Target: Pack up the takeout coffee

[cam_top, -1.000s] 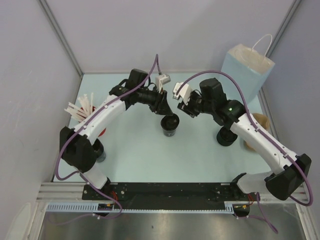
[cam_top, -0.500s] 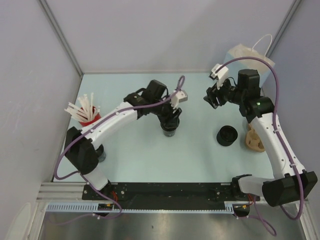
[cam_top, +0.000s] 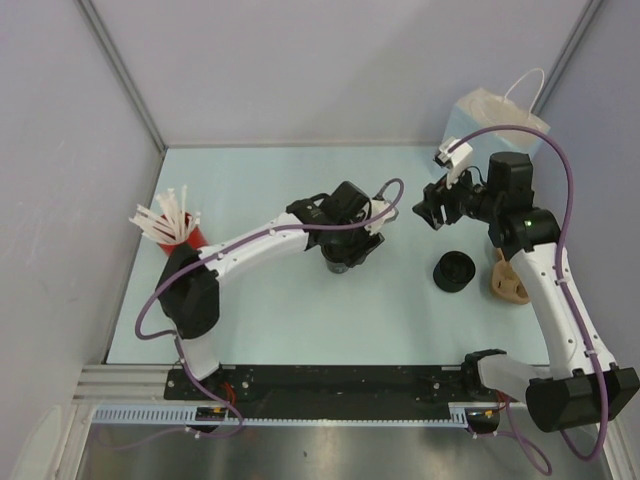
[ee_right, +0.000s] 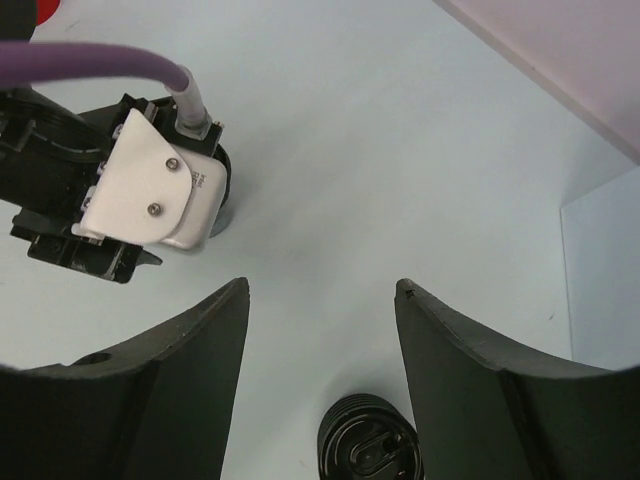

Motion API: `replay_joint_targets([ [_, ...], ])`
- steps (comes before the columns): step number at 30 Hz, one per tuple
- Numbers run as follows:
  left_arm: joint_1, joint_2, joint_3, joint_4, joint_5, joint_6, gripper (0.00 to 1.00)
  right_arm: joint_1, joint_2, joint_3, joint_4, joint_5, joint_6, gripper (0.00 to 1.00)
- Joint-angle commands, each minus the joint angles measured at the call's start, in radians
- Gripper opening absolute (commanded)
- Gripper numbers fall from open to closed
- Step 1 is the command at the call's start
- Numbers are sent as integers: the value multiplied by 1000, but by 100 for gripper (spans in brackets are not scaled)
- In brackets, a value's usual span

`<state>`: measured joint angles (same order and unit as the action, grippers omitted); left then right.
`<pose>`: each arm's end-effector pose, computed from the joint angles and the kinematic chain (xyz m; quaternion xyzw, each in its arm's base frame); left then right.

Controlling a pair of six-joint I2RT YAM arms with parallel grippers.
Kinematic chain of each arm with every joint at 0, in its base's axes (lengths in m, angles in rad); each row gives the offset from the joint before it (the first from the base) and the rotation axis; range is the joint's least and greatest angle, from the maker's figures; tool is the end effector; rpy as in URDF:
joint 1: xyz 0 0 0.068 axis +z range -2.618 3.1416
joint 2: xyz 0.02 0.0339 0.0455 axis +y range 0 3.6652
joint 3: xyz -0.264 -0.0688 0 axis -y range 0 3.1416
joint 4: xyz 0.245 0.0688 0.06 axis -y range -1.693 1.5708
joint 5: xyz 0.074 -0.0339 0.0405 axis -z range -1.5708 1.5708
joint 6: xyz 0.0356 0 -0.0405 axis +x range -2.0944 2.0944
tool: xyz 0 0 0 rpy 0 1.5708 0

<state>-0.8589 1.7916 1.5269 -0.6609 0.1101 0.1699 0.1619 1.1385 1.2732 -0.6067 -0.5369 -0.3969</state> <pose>0.2556 -0.3022 0.2775 0.4811 0.8158 -0.1560 0.2803 0.2312 0.0562 0.3980 -0.3599 0.7522 0.1656 0.5265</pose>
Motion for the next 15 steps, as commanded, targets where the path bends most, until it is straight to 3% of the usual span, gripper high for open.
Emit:
replay_joint_targets([
  [1,-17,17,49,32,-107,-38,62,-16,-20,-17,42,-35,30,65],
  [15,-19,55,44,50,-156,-38,50,-21,-32,-38,47,-66,27,65],
])
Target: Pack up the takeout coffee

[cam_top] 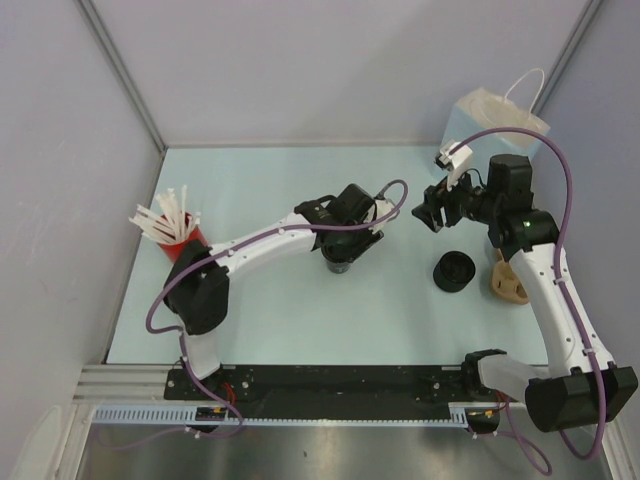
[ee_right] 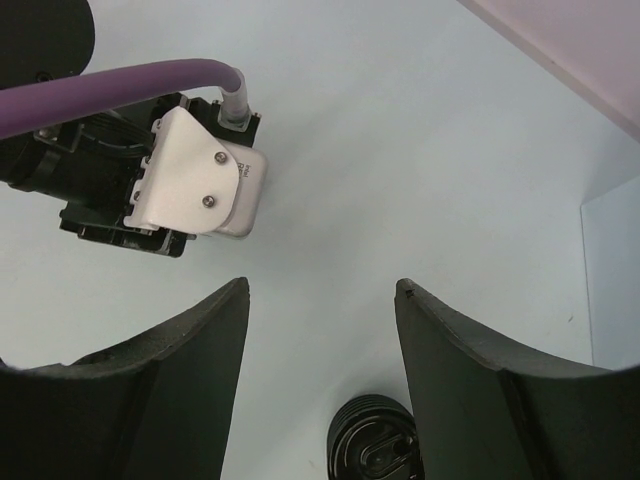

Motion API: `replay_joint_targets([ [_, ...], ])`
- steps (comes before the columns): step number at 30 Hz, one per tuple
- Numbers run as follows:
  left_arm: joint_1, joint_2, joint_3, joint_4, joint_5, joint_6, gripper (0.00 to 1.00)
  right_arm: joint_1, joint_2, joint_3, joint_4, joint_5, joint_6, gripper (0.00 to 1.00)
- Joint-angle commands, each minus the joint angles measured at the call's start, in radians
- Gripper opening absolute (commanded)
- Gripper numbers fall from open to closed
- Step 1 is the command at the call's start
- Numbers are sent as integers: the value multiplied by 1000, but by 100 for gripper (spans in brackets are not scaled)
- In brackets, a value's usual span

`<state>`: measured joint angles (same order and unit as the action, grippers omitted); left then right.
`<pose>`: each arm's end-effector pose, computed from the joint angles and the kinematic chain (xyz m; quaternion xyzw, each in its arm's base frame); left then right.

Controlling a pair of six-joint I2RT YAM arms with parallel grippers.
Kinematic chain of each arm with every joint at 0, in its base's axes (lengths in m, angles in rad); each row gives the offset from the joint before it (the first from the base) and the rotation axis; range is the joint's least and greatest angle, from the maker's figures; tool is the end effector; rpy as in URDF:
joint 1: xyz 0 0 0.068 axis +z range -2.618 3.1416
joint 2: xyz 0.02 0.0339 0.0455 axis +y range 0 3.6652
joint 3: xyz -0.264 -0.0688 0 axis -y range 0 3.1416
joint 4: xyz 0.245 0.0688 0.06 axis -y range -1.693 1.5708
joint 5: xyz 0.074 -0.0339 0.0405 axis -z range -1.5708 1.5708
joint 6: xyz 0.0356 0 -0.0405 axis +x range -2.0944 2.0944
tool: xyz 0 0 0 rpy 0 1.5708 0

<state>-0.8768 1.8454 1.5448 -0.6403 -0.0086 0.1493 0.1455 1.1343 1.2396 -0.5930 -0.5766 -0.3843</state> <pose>0.2612 -0.3134 0.2638 0.4655 0.8290 -0.1064 0.2909 0.2321 0.0536 0.3895 -0.3565 0.7545 0.1830 0.5197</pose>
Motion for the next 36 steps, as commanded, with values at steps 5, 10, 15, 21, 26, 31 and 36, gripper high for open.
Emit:
replay_joint_targets([
  [5,-1,9,32,24,-16,-17,47,-6,-28,-8,33,-26,13,65],
  [10,-1,21,37,18,1,-19,45,-7,-30,-11,33,-26,12,65],
  [15,-4,23,35,16,1,-16,43,-7,-28,-12,33,-25,10,65],
  [21,-4,18,35,16,-1,-14,29,-9,-28,-15,36,-20,9,65],
  [26,-4,12,35,18,-7,-11,22,-11,-31,-17,38,-23,12,65],
  [31,-4,-3,38,16,-10,-10,20,-11,-27,-17,39,-25,13,65],
  [36,-4,-26,40,16,-17,-4,19,-11,-28,-17,39,-38,13,65],
])
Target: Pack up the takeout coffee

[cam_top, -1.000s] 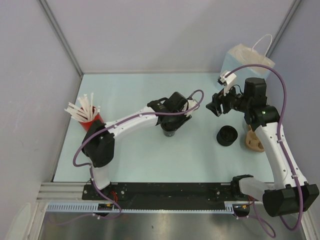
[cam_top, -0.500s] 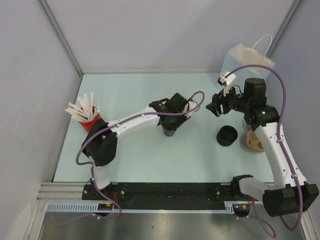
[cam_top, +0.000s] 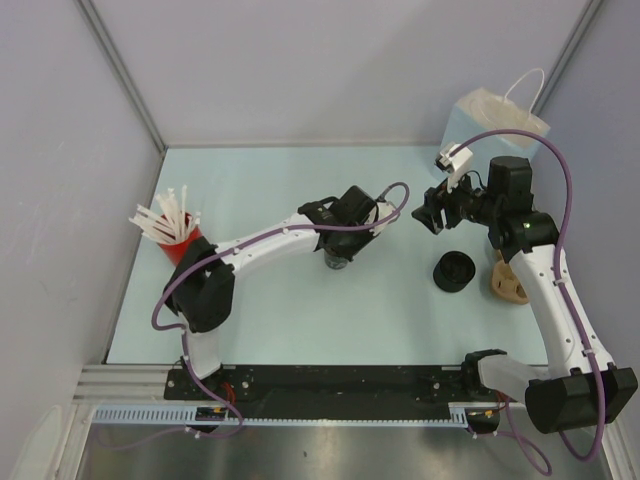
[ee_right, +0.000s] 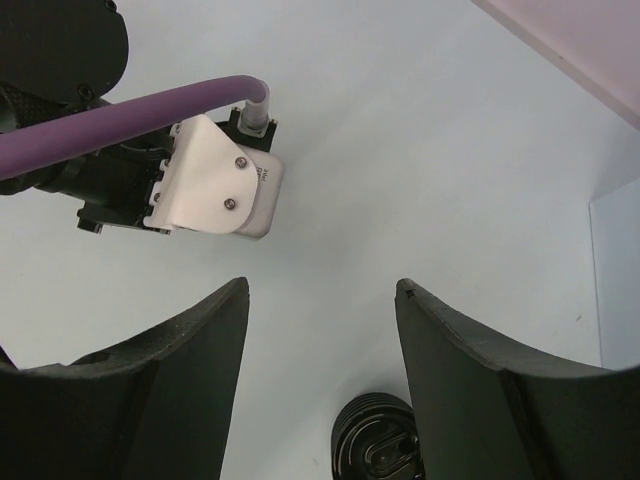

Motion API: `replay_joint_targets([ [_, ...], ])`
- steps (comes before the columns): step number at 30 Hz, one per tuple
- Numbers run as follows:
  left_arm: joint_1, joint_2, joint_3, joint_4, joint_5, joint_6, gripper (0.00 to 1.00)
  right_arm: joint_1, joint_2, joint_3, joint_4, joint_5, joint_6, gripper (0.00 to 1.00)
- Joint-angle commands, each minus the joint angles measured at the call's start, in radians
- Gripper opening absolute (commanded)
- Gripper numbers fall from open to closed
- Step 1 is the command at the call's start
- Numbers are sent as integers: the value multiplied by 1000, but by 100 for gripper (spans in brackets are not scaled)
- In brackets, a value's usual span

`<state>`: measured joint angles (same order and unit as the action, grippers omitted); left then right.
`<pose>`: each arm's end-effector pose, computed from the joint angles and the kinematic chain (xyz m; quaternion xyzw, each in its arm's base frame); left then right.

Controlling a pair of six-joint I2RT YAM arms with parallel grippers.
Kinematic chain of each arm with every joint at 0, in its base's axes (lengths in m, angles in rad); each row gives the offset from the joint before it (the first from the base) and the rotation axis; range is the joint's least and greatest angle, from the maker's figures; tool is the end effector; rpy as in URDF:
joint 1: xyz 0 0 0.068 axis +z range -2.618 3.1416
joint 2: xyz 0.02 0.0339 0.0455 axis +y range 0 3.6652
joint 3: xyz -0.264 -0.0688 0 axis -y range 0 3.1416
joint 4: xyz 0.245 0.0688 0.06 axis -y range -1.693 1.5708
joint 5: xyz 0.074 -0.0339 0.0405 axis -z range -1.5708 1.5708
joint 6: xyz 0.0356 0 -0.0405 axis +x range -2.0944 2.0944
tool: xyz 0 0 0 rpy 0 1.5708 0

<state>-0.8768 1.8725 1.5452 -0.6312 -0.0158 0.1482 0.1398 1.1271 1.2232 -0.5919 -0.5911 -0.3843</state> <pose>0.2644 -0.3169 0.2539 0.4655 0.8321 -0.1003 0.2843 0.2308 0.0525 0.3859 -0.3569 0.7551 0.1886 0.5166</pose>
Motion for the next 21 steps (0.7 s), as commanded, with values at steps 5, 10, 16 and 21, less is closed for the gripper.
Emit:
replay_joint_targets([
  [5,-4,-104,39,2,-27,10,19,-3,-18,-1,35,-47,10,66],
  [10,-1,-159,42,-2,-27,25,20,-2,-18,-1,37,-72,-5,66],
  [16,103,-242,111,-71,321,48,20,44,-30,-1,53,-64,-83,75],
  [21,280,-280,200,-154,768,63,21,103,-27,-1,98,-62,-148,81],
])
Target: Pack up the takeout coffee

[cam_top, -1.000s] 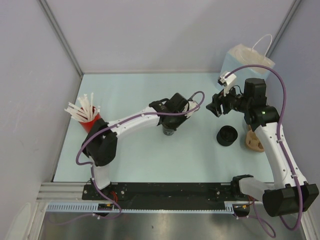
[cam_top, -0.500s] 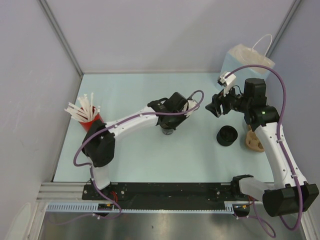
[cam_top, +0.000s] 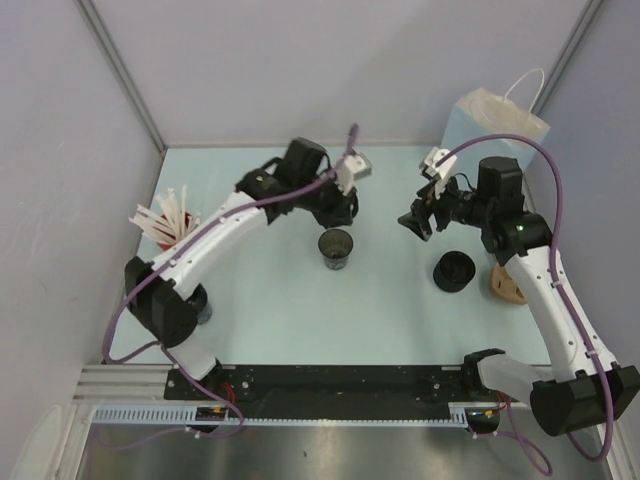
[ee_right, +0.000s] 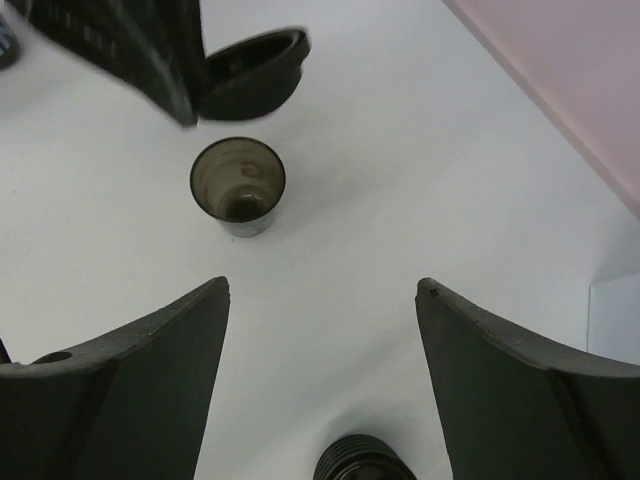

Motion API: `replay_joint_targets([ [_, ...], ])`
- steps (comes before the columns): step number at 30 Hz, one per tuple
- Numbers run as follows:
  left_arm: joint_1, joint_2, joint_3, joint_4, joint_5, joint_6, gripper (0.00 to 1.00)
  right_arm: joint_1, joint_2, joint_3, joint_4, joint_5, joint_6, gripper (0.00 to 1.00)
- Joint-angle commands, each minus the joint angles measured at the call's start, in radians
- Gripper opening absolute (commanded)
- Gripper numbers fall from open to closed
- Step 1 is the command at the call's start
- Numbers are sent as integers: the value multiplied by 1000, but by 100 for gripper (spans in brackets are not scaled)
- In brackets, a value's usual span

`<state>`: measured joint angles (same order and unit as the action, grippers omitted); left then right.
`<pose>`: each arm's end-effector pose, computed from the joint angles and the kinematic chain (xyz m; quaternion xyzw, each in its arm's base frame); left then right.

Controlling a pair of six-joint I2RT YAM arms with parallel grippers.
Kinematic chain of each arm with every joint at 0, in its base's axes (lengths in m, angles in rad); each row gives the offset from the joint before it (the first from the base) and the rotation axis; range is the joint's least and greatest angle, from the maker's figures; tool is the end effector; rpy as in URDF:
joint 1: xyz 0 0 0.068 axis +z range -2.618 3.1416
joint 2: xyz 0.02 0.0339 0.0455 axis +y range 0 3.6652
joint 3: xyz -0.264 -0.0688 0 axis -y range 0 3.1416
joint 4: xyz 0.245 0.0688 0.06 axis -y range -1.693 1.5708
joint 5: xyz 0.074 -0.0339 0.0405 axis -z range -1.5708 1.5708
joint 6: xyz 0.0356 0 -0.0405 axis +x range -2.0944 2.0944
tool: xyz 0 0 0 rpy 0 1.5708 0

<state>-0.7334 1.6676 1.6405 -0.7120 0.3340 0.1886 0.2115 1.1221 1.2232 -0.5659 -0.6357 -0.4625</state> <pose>0.2683 -0.2574 0.3571 0.4614 0.7780 -0.2536 0.3427 0.2253 0.0700 0.3898 -0.4222 0.7086 0.2014 0.5283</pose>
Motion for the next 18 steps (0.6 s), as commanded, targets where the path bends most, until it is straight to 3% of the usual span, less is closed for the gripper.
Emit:
replay_joint_targets([
  [1,187,-75,114,-95,469,18,21,37,-16,1,93,-42,-73,82],
  [2,212,-77,119,-95,590,6,21,37,-13,1,101,-62,-80,83],
  [5,290,-77,122,-73,779,-53,22,43,1,1,165,-134,-74,88],
  [12,342,-48,64,57,1074,-239,24,110,90,57,290,-67,-155,87],
  [15,341,-60,-52,364,1199,-485,24,149,140,105,258,-16,-232,83],
  [16,342,-65,-92,472,1223,-673,24,178,148,116,232,20,-284,80],
  [17,344,-75,-175,577,1238,-771,24,189,156,131,219,37,-300,78],
  [18,345,-78,-209,791,1250,-855,24,196,166,146,207,44,-306,76],
])
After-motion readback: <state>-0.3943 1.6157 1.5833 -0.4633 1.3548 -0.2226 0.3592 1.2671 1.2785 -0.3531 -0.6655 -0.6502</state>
